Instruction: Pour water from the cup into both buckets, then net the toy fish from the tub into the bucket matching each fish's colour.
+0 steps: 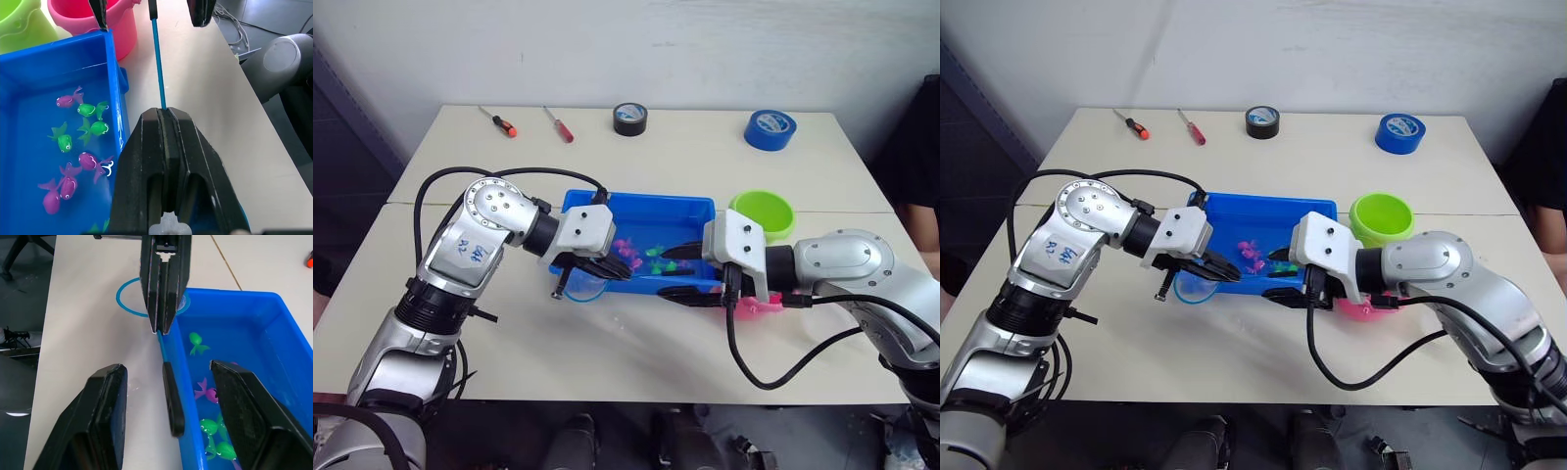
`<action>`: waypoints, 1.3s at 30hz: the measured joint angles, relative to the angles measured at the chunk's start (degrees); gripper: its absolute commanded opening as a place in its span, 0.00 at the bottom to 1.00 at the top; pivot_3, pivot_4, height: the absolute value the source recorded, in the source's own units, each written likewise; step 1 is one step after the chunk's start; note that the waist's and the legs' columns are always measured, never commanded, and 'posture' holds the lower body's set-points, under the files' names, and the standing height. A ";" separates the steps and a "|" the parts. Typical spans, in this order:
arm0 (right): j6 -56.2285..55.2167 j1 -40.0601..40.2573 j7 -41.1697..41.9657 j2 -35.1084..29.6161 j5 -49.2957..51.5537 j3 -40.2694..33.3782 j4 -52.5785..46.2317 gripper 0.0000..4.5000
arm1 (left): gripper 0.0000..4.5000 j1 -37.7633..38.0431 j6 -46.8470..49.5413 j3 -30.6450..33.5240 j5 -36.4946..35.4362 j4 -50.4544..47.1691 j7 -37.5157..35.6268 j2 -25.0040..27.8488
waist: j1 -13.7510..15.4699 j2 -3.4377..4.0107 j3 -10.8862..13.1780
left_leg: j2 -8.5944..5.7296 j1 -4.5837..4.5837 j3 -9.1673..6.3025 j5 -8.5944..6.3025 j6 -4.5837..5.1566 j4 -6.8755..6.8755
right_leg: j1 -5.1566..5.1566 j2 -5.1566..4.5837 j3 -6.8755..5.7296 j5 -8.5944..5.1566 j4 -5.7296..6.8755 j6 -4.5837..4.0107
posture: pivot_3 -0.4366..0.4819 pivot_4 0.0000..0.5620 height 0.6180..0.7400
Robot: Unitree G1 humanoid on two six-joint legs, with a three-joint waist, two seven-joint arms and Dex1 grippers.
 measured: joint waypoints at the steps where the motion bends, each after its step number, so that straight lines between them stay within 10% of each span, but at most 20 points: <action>1: 0.01 -0.49 0.02 0.21 -0.15 0.00 0.06 0.62 | 0.00 -0.13 -0.11 -0.14 0.03 0.16 0.00 -0.08 | 0.01 0.00 0.00 | 0.00 0.00 -0.01 0.00 0.00 0.01 | 0.00 0.00 -0.01 0.00 0.00 0.00 | 0.48 0.27 0.97; 5: 0.49 -0.85 0.42 0.48 -0.68 0.00 0.26 0.44 | 0.00 -0.57 -0.47 -0.47 0.21 1.37 0.03 -0.19 | 0.03 0.00 0.00 | 0.00 0.00 -0.01 0.01 -0.01 0.01 | 0.00 0.00 0.00 0.00 0.00 0.00 | 0.48 0.27 0.97; 9: 0.85 -0.86 1.34 0.46 -1.64 0.01 0.31 0.01 | 0.00 -0.98 -0.48 -1.04 0.46 1.63 0.19 -0.44 | 0.01 0.00 0.00 | 0.00 0.00 -0.01 0.00 -0.01 0.01 | 0.00 0.00 0.00 0.00 0.00 0.00 | 0.48 0.27 0.97; 16: 0.11 -0.95 2.41 0.42 -3.14 0.06 0.29 0.01 | 0.00 -1.99 1.47 -1.05 0.63 1.79 0.19 -0.66 | 0.03 0.00 0.00 | -0.01 0.00 0.00 0.00 0.00 0.01 | 0.00 0.00 -0.01 0.00 0.01 0.00 | 0.48 0.27 0.97; 27: -0.29 -0.65 5.11 -6.10 -3.95 -5.43 0.41 0.00 | 0.99 -2.60 20.06 10.50 -15.03 2.92 -1.22 1.09 | -0.03 0.01 0.01 | 0.00 0.00 -0.01 0.00 -0.01 0.03 | -0.01 0.00 -0.01 0.00 0.04 0.00 | 0.48 0.27 0.97; 39: -17.49 3.90 7.24 -20.43 -22.53 -8.05 11.75 0.00 | 0.99 11.78 10.02 15.45 -13.94 3.90 1.99 5.13 | 0.01 0.03 0.01 | -0.01 0.01 0.07 -0.01 0.01 0.01 | -0.01 -0.03 0.04 0.00 -0.01 0.00 | 0.48 0.27 0.97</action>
